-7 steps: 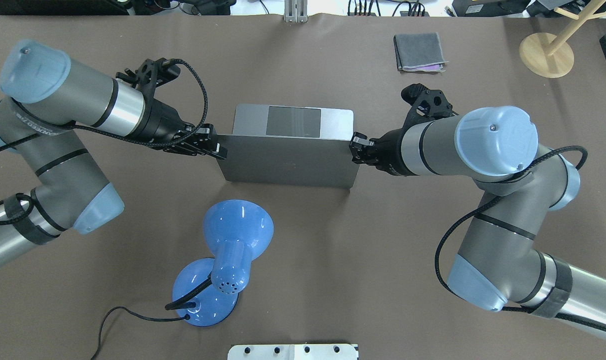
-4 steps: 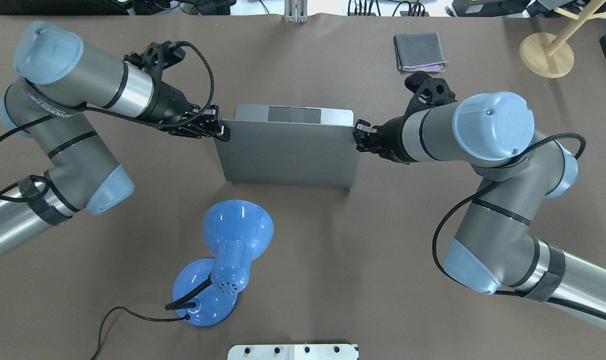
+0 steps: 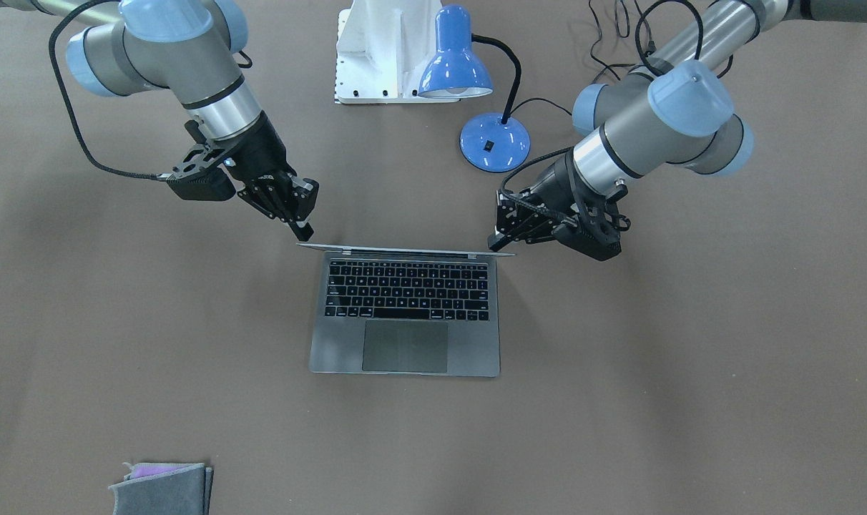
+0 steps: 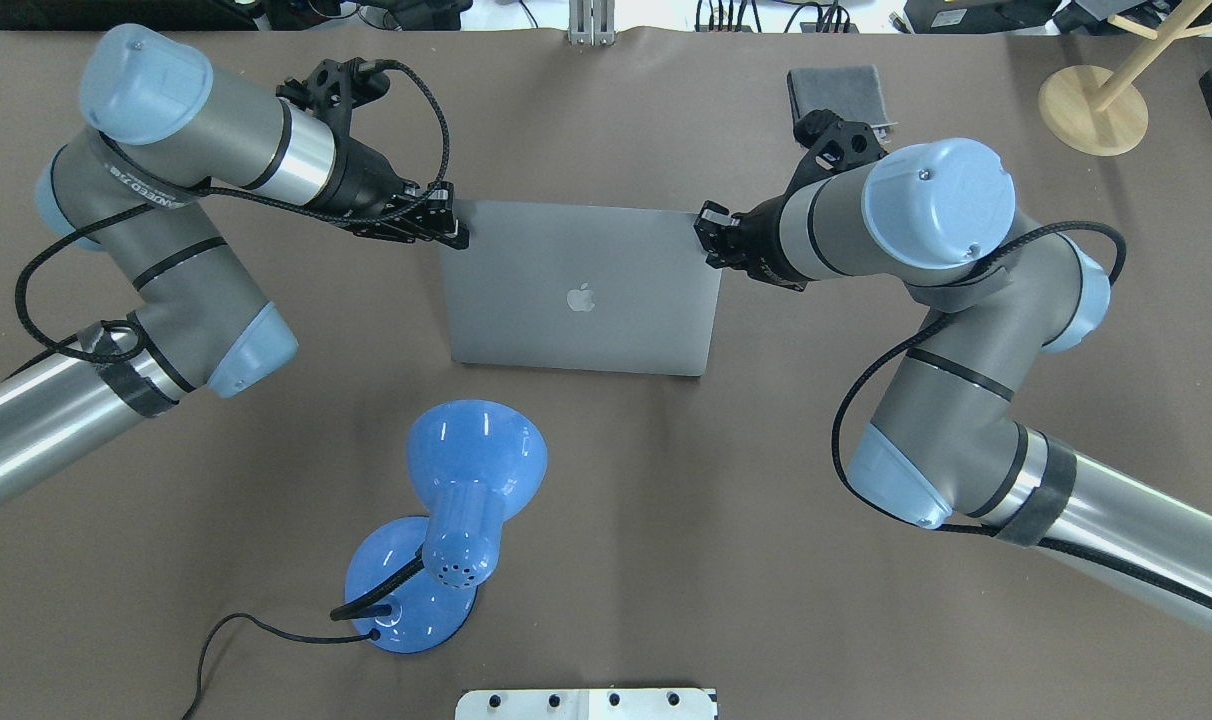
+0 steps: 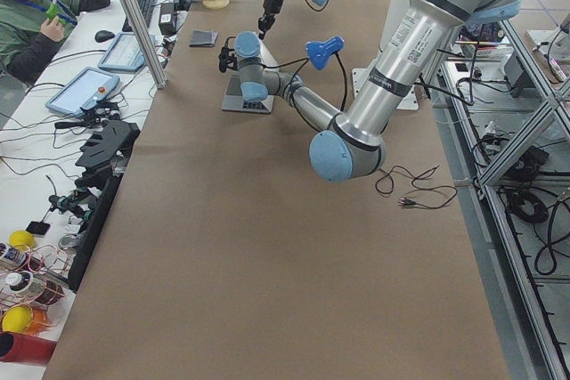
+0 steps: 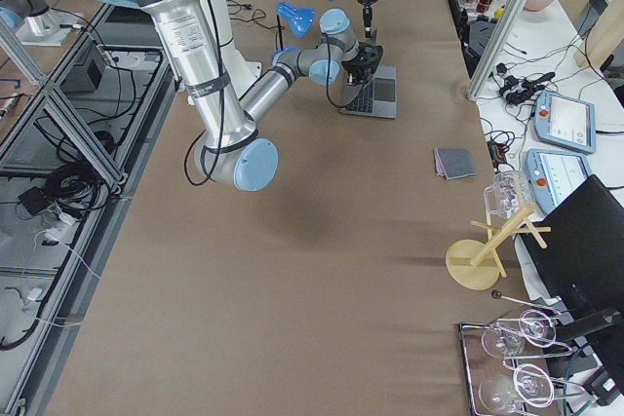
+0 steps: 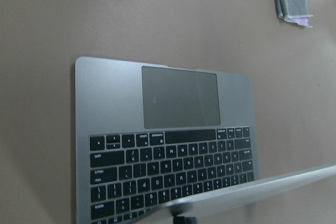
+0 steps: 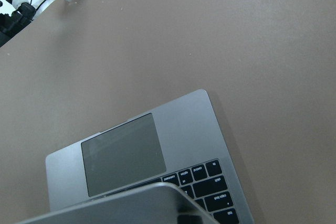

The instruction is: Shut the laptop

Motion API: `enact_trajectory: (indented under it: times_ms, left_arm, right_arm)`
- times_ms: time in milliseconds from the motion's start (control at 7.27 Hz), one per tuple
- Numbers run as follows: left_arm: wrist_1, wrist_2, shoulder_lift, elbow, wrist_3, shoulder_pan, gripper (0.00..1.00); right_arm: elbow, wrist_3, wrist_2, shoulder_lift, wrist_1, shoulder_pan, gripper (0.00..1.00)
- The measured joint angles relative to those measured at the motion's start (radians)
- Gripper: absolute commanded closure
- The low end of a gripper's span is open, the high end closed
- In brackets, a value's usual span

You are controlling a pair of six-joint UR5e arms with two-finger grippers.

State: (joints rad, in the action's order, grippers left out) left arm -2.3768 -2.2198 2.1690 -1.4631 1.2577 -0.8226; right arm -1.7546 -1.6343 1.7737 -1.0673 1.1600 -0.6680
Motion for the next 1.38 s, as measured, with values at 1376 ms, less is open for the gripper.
enact_trajectory:
  times_ms: [1376]
  left_arm:
    - [0.016, 0.231, 0.117, 0.274, -0.134, 0.046, 1.0]
  right_arm:
    - [0.387, 0.012, -0.017, 0.199, -0.001, -0.022, 1.0]
